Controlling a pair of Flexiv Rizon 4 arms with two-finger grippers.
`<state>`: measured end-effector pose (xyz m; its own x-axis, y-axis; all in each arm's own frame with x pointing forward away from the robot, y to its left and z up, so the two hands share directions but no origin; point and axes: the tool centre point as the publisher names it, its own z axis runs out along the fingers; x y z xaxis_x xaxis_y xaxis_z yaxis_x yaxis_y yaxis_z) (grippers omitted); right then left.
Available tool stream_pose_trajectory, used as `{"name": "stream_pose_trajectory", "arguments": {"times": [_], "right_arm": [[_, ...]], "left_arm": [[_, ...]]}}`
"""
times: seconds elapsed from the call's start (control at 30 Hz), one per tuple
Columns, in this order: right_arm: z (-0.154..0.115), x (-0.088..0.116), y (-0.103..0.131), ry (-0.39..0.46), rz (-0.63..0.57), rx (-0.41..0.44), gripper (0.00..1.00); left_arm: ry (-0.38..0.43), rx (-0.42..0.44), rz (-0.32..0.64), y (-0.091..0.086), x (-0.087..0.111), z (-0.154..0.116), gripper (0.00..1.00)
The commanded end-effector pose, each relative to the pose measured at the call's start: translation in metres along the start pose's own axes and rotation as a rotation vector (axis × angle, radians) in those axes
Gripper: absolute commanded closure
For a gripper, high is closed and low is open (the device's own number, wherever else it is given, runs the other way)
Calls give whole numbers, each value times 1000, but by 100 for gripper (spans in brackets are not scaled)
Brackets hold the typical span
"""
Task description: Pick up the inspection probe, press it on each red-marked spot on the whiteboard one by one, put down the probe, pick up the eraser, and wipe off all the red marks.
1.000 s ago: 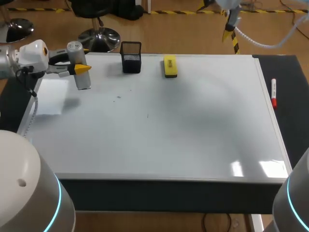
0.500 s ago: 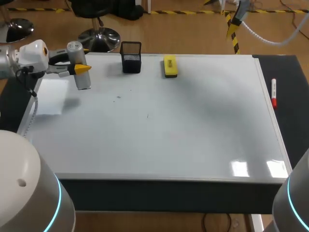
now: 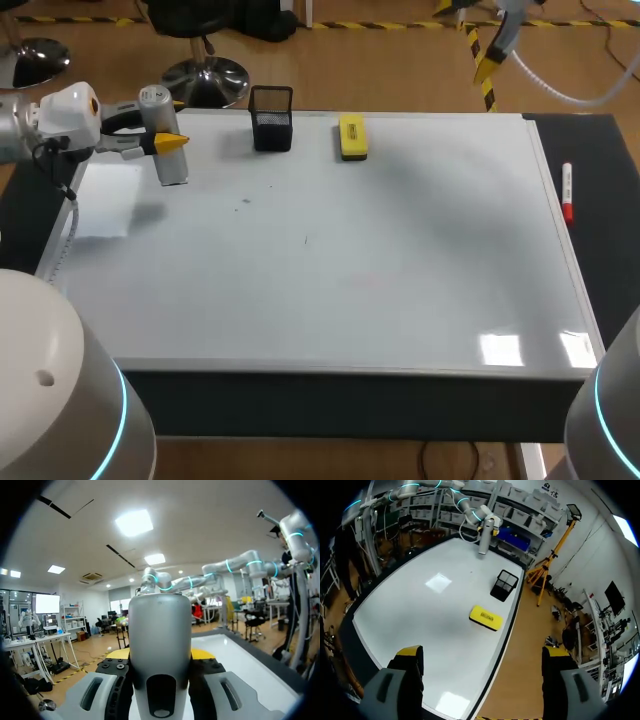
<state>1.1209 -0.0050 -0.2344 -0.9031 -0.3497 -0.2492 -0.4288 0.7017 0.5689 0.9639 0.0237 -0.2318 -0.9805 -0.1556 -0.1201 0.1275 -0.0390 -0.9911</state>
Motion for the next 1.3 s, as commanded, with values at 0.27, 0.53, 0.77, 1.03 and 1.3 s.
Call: {"name": "stream_pose_trajectory", "arguments": {"times": [0.27, 0.53, 0.77, 1.03, 1.3], "right_arm": [[-1, 4, 1, 4, -10, 17, 0], [-1, 4, 1, 4, -10, 17, 0], [-1, 4, 1, 4, -10, 17, 0], [-1, 4, 1, 4, -10, 17, 0], [-1, 4, 1, 4, -10, 17, 0]], "left_arm": [[-2, 0, 2, -1, 1, 0, 100], [-2, 0, 2, -1, 1, 0, 100], [5, 6, -6, -1, 1, 0, 100], [49, 26, 22, -8, -24, 17, 100], [138, 55, 51, -26, -58, 54, 100]]}}
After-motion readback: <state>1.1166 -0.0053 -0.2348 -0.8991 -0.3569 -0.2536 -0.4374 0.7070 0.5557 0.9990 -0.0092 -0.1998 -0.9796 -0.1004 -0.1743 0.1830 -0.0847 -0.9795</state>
